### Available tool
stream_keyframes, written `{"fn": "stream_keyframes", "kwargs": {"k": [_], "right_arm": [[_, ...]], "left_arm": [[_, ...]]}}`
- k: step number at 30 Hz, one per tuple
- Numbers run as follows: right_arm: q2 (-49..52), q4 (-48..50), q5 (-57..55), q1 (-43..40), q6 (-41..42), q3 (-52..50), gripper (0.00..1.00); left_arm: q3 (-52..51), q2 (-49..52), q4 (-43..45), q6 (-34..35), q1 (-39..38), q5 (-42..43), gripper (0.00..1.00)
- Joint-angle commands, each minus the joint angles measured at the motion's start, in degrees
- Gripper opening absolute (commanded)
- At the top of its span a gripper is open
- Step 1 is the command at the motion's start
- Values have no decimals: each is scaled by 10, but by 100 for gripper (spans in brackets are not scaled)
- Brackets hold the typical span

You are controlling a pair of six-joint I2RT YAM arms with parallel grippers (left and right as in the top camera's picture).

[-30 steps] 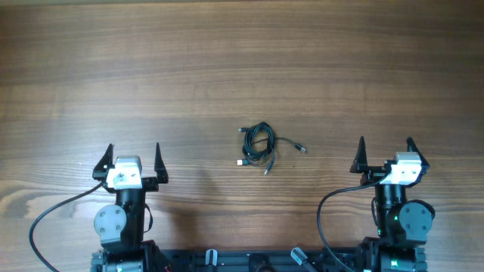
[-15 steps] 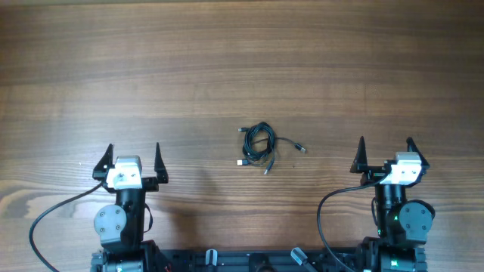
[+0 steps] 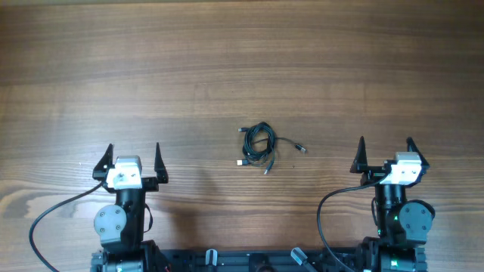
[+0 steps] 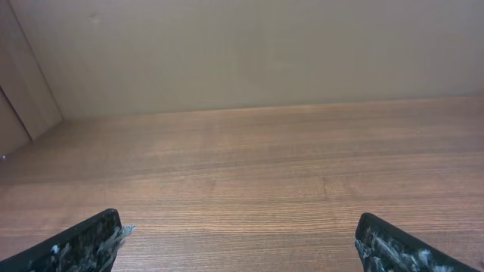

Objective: Untangle cables

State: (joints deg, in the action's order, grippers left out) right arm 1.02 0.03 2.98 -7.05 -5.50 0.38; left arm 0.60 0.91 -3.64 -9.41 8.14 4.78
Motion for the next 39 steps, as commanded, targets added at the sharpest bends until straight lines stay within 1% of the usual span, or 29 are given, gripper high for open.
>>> {"fn": "stream_keyframes", "kwargs": {"k": [1, 4, 7, 11, 14, 15, 16, 17, 19, 24, 27, 30, 32, 34, 39], "right_arm": [[0, 1, 7, 3, -5, -1, 100], [0, 1, 7, 3, -5, -1, 99], [0, 1, 7, 3, -5, -1, 100], [0, 1, 7, 3, -5, -1, 100], [0, 1, 7, 3, -5, -1, 100], [0, 1, 7, 3, -5, -1, 100], [0, 1, 7, 3, -5, -1, 100], [0, 1, 7, 3, -5, -1, 100], [0, 1, 7, 3, -5, -1, 100], [0, 1, 7, 3, -5, -1, 100], [0, 1, 7, 3, -5, -1, 100], [0, 1, 7, 3, -5, -1, 100], [0, 1, 7, 3, -5, -1, 100], [0, 1, 7, 3, -5, -1, 100], [0, 1, 7, 3, -5, -1, 100]], "left_arm": [[-3, 2, 26, -9, -3, 7, 100], [-3, 2, -3, -9, -3, 7, 100], [-3, 3, 34, -22, -3, -3, 100], [-3, 3, 113, -22, -3, 15, 100], [-3, 3, 180, -21, -3, 87, 100], [-2, 3, 202, -21, -3, 131, 100], [-1, 3, 206, -14, -3, 157, 100], [0, 3, 206, 0, -3, 170, 100], [8, 4, 206, 0, -3, 204, 100], [63, 47, 206, 0, -3, 233, 100], [122, 127, 206, 0, -3, 266, 100], [189, 229, 205, 0, -3, 331, 100], [236, 302, 198, 20, -3, 345, 100], [318, 400, 144, 26, -15, 370, 100], [473, 560, 19, 25, -83, 370, 100]]}}
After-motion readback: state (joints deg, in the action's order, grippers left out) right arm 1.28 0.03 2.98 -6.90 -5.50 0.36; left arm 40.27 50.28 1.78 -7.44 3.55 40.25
